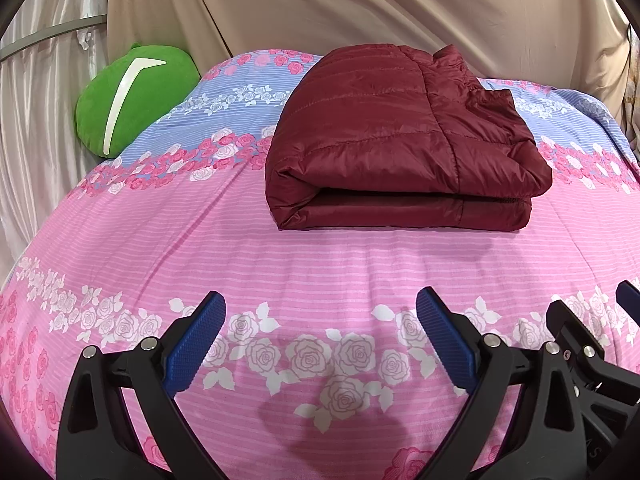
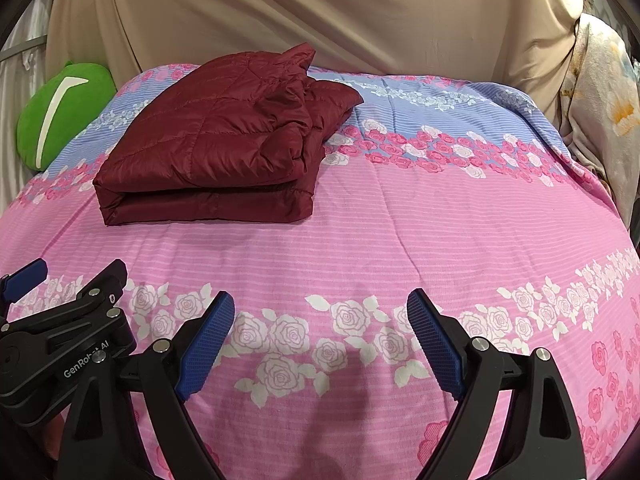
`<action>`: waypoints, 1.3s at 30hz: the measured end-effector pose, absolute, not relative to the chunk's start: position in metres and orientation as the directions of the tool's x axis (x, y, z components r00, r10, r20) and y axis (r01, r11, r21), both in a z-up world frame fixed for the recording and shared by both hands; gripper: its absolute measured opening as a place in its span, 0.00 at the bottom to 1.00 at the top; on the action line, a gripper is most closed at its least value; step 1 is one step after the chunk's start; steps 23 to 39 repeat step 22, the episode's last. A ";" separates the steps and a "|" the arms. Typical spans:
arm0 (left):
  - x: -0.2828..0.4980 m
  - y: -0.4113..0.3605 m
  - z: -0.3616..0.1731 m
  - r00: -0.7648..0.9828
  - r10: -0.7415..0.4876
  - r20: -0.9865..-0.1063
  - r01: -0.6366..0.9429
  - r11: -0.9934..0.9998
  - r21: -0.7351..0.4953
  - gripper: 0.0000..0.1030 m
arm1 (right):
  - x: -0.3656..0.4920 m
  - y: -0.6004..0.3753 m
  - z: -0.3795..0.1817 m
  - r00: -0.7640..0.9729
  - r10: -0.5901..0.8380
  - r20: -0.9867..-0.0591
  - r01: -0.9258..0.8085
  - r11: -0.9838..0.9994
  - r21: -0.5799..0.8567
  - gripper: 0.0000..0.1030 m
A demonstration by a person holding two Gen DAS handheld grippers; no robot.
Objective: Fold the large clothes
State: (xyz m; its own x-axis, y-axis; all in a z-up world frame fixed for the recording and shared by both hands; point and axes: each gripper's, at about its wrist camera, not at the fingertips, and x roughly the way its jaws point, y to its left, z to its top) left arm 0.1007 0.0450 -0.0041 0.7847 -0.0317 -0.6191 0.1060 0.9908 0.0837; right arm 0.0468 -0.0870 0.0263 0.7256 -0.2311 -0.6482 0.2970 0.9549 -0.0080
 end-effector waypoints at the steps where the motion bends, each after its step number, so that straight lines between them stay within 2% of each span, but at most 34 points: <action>1: 0.101 0.045 -0.004 0.785 -0.032 -0.619 0.106 0.991 0.083 0.91 | 0.047 -0.086 0.026 0.726 -0.232 -0.647 0.298 0.955 -0.008 0.84; 15: 0.101 0.045 -0.004 0.787 -0.027 -0.617 0.104 0.991 0.090 0.91 | 0.046 -0.090 0.027 0.728 -0.236 -0.644 0.298 0.955 -0.013 0.84; 20: 0.100 0.045 -0.002 0.789 -0.032 -0.614 0.114 0.989 0.096 0.86 | 0.046 -0.086 0.028 0.728 -0.245 -0.641 0.305 0.952 -0.017 0.84; 39: 0.099 0.045 -0.002 0.789 -0.030 -0.614 0.113 0.989 0.098 0.86 | 0.046 -0.086 0.028 0.727 -0.246 -0.641 0.306 0.952 -0.019 0.84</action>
